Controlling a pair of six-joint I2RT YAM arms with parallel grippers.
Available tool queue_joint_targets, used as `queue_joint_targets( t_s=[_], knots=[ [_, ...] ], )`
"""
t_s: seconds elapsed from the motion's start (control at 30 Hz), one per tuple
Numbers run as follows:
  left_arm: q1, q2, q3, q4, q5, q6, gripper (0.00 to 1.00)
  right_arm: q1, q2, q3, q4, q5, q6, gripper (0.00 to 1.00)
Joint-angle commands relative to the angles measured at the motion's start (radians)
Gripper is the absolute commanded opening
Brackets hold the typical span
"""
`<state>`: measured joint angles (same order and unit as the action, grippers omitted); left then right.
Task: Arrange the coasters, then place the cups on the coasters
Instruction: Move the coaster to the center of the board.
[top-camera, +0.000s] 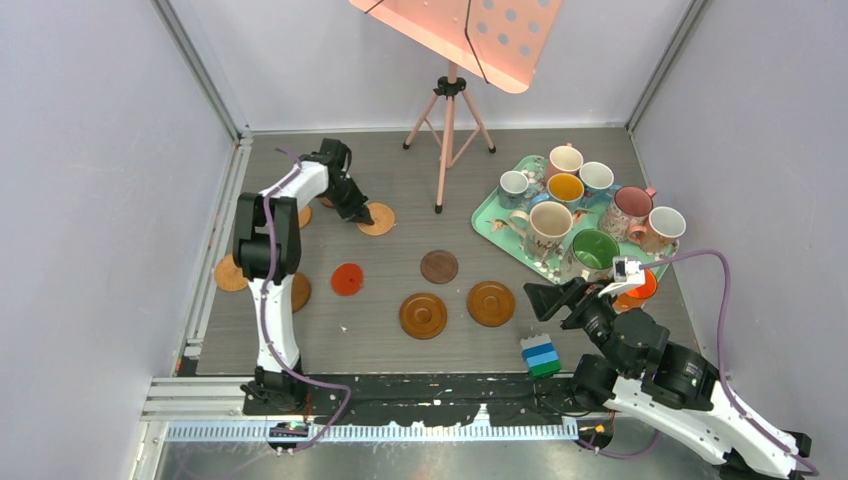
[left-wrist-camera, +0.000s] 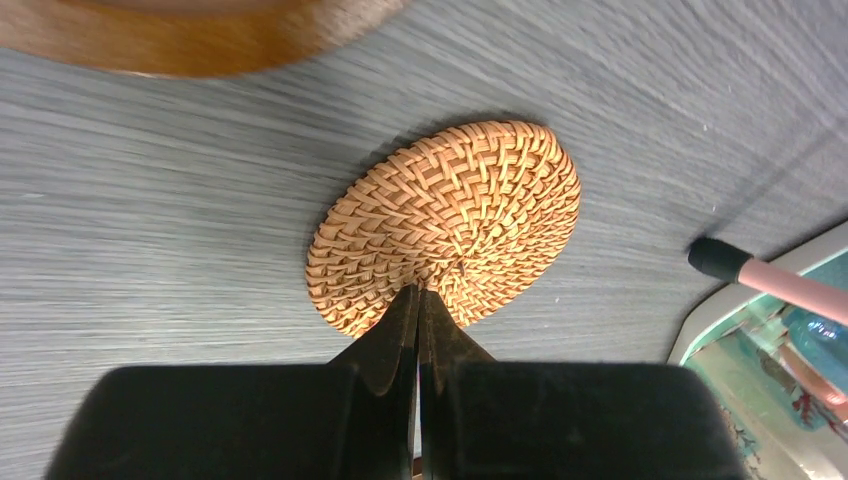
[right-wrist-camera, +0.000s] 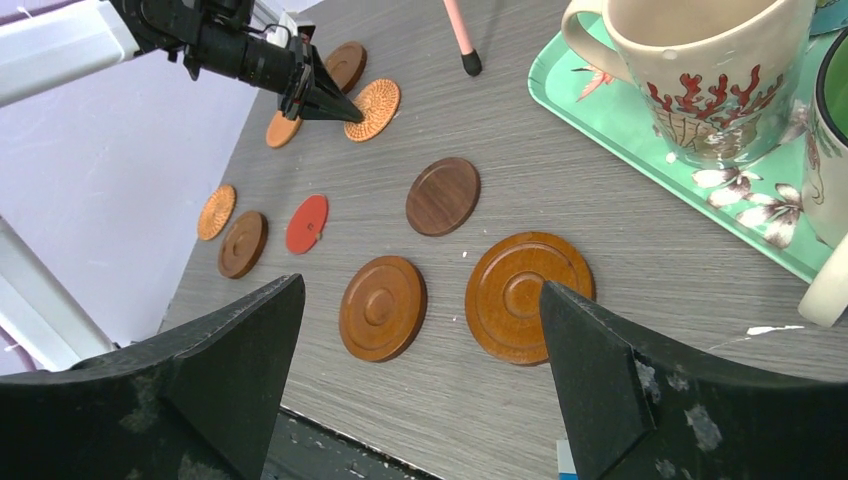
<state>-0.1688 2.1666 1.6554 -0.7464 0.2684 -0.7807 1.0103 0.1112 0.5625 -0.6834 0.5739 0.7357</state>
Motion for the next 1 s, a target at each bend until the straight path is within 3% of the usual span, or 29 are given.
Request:
queue_joint_targets(
  t_s=[0.0,0.5,0.97],
  knots=[
    [0.050,-0.030,-0.010,-0.033,-0.074,-0.015,0.00,-0.001,-0.031,0.001,-0.004,0.009,0.037,0.95],
    [0.059,-0.058,-0.078,-0.001,-0.034,-0.010,0.00,-0.001,-0.070,0.002,-0.032,0.009,0.068,0.93],
    [0.040,-0.028,-0.036,0.009,0.040,0.010,0.00,-0.001,-0.064,0.002,-0.021,-0.009,0.077,0.92]
  ],
)
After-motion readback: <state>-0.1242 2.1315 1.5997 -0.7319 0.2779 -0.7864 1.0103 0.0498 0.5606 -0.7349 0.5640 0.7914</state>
